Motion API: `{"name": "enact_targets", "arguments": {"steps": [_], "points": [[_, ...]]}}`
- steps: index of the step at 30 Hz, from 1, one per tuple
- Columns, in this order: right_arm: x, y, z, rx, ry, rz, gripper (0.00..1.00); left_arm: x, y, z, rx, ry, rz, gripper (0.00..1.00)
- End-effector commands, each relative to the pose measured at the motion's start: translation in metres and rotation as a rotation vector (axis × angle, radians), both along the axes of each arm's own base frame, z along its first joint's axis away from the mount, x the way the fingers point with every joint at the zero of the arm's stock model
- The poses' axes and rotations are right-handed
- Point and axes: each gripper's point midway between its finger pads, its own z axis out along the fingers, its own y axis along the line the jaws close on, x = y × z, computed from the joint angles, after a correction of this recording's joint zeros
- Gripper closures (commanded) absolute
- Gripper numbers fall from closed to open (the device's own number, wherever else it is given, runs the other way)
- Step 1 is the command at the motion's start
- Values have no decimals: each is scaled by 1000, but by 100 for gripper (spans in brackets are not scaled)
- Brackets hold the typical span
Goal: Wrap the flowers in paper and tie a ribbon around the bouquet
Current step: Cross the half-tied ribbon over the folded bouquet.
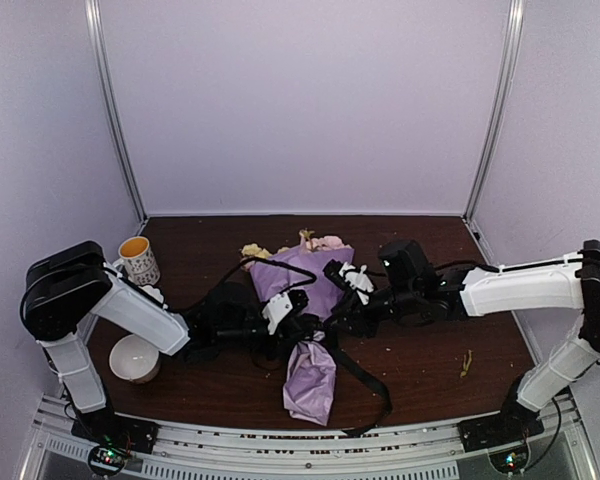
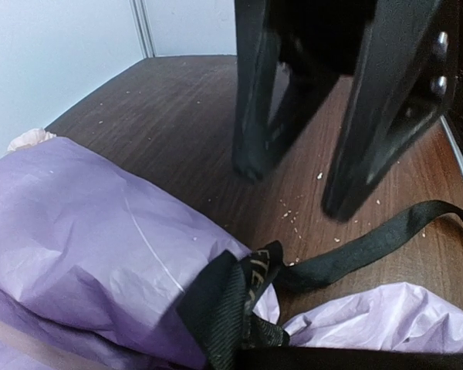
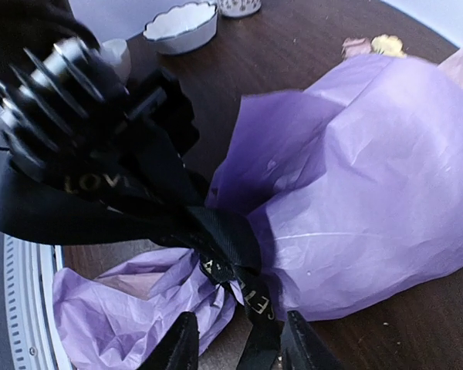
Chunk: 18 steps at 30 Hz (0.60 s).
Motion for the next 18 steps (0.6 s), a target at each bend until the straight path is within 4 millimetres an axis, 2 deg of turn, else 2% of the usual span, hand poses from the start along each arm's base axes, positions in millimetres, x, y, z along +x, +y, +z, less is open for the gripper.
{"name": "enact_targets", "arguments": {"steps": [1, 6, 13, 18], "points": [[2, 17, -11, -6, 16, 65, 64, -3, -3, 22, -81, -28, -39, 100], [11, 30, -15, 17, 36, 60, 77, -3, 0, 21, -89, -20, -55, 100], [14, 35, -24, 15, 66, 54, 79, -3, 0, 18, -87, -10, -71, 100], [15, 38, -25, 25, 83, 58, 90, -4, -1, 17, -84, -6, -85, 100]]}}
